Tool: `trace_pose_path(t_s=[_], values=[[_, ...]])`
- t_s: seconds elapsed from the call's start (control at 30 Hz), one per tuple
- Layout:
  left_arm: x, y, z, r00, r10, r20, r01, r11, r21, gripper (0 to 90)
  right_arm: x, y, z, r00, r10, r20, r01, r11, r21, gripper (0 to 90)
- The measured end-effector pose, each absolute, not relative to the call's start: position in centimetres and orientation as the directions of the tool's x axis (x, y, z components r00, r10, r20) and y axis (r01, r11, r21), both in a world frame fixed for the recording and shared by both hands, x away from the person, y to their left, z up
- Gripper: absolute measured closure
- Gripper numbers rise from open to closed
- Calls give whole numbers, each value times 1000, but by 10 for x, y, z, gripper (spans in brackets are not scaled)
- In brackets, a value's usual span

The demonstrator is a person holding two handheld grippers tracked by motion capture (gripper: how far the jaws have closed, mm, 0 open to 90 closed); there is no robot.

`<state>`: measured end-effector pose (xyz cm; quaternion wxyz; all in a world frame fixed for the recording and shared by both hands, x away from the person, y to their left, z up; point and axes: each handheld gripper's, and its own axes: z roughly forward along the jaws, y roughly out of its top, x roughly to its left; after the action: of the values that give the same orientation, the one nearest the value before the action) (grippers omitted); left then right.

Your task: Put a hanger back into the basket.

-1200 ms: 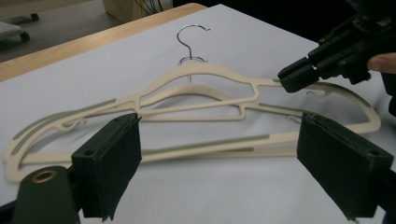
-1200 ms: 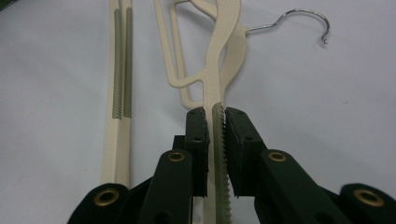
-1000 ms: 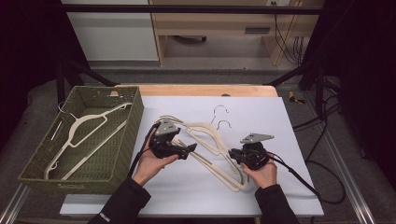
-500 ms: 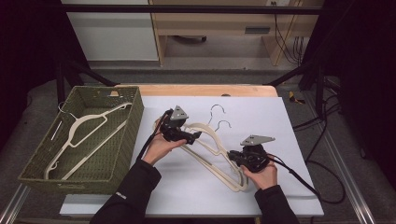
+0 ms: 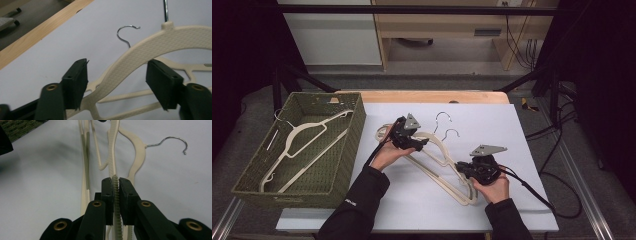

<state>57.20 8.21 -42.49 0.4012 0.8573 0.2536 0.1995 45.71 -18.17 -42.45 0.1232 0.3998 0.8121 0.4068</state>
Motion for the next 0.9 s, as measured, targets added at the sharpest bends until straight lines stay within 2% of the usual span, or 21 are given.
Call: trace_pose_path(t_s=[0.1, 0.13, 0.3, 0.5, 0.53, 0.63, 0.7, 0.8, 0.9], values=[[572, 81, -426, 794, 589, 150, 268, -560, 784, 443, 457, -181, -425, -646, 752, 132, 553, 342, 759, 829], [571, 80, -427, 798, 578, 172, 256, -582, 772, 517, 457, -181, -424, -647, 750, 136, 556, 343, 757, 829], [567, 80, -425, 801, 555, 224, 220, -621, 752, 558, 457, -182, -425, -662, 739, 127, 547, 360, 756, 826], [554, 86, -417, 815, 499, 294, 160, -682, 714, 650, 455, -183, -421, -664, 734, 143, 547, 346, 762, 729], [547, 88, -414, 824, 477, 306, 140, -694, 707, 661, 456, -185, -420, -678, 720, 147, 537, 349, 768, 679], [537, 93, -411, 837, 447, 316, 118, -710, 694, 696, 456, -185, -419, -680, 718, 149, 531, 342, 775, 607], [533, 95, -410, 839, 438, 323, 110, -718, 688, 718, 456, -185, -419, -683, 716, 146, 526, 343, 778, 596], [518, 101, -407, 857, 397, 329, 87, -740, 667, 750, 457, -183, -418, -691, 712, 124, 505, 352, 788, 512], [512, 104, -404, 864, 386, 324, 79, -739, 669, 765, 458, -183, -418, -702, 705, 103, 486, 368, 793, 475]])
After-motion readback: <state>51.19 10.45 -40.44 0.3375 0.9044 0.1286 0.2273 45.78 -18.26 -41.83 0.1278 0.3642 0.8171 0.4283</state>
